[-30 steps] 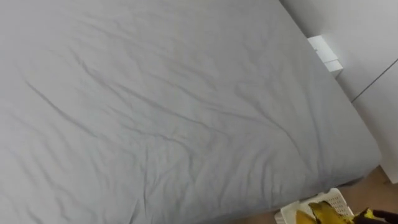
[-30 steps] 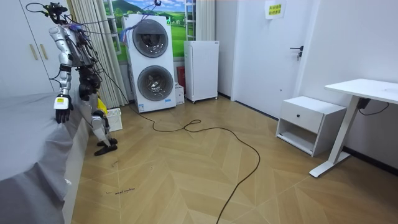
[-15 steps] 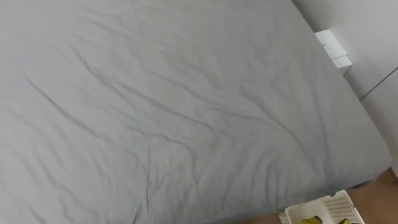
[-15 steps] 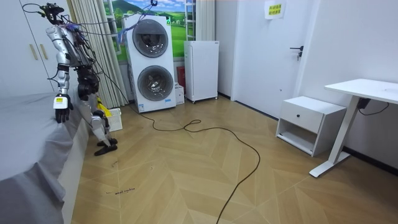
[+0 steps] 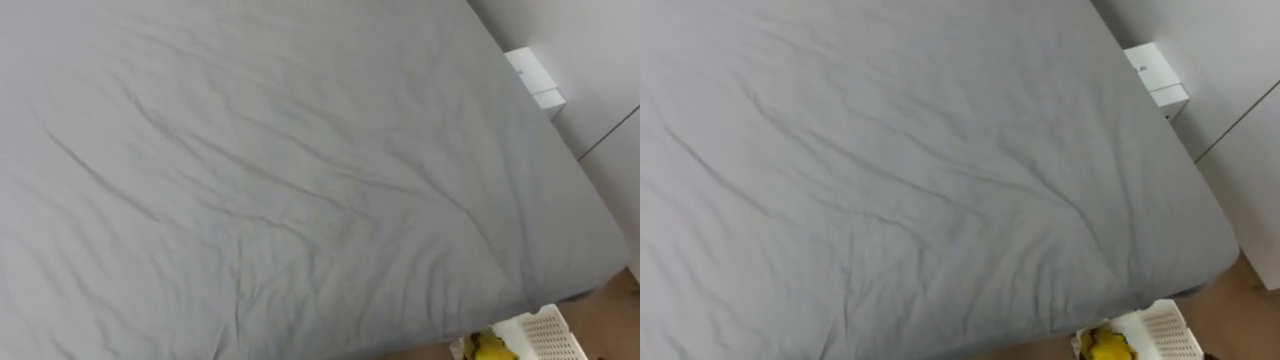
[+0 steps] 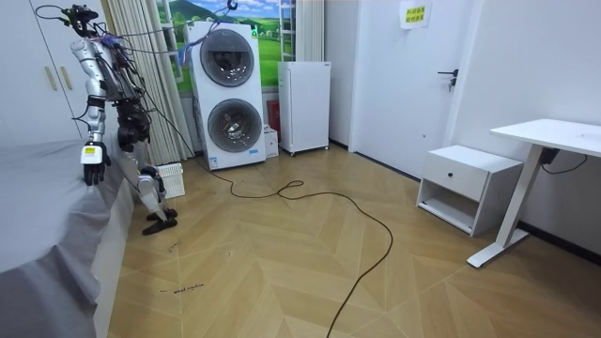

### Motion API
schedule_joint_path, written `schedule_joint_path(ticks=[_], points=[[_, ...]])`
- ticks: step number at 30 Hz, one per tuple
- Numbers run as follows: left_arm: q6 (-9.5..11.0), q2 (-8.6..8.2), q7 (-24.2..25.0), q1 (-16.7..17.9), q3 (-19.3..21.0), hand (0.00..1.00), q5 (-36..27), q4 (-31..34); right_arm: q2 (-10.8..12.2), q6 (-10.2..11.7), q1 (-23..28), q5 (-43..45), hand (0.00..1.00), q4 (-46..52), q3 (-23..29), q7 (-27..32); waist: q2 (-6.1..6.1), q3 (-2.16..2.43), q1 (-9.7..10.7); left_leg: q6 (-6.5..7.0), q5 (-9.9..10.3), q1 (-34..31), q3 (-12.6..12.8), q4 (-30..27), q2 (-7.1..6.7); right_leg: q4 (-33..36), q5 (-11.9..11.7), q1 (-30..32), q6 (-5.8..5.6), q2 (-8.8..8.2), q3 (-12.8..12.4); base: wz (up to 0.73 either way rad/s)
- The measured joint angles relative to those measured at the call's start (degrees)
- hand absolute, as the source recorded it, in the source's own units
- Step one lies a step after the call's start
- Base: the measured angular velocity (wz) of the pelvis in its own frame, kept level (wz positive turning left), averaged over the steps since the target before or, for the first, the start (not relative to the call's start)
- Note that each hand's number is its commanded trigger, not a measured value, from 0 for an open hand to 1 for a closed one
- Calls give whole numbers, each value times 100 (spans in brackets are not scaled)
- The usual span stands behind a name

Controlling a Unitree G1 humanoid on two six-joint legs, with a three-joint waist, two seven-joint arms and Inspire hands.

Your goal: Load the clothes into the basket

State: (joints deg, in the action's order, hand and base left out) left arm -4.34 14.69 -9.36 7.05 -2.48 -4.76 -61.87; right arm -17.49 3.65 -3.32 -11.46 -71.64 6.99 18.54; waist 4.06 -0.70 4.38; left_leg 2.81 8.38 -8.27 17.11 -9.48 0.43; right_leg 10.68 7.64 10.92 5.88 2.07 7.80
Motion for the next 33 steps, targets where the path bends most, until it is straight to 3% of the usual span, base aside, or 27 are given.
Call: schedule_joint_path(ticks=[11,15,20,23,25,28,33], points=[[72,-1,0,92,11,0,4,6,6,6,182,59,0,54,0,-42,-50,10,-9,-1,1,147,-4,4,-3,-25,3,-171,-5,-4,18,0],[86,-14,0,159,54,0,43,-4,36,7,366,98,0,114,-21,-121,-118,37,-60,-2,1,332,-9,4,-12,-113,6,-403,-9,-5,26,0],[268,-102,-21,235,239,0,54,-13,269,20,507,81,0,102,-101,-126,-218,61,-192,-3,2,525,-31,16,-14,-198,9,-620,-7,-5,77,6],[309,-221,-160,232,242,0,58,0,370,19,508,6,0,101,-528,-310,-257,47,-273,-12,8,678,-107,29,-27,-196,53,-774,-19,-11,96,8],[359,-341,-249,192,248,0,52,0,501,8,497,-26,0,110,-748,-468,-290,55,-311,-41,30,715,-262,12,-34,-205,75,-865,-22,-14,193,26],[464,-386,-369,201,248,0,80,3,647,1,509,-34,0,113,-895,-673,-369,22,-324,-45,45,823,-359,15,-49,-209,135,-1030,-35,-36,359,31],[523,-484,-413,199,248,0,213,3,724,-2,572,-52,0,107,-992,-947,-370,29,-326,-49,90,880,-582,50,-87,-201,205,-1189,-60,-60,550,26]])
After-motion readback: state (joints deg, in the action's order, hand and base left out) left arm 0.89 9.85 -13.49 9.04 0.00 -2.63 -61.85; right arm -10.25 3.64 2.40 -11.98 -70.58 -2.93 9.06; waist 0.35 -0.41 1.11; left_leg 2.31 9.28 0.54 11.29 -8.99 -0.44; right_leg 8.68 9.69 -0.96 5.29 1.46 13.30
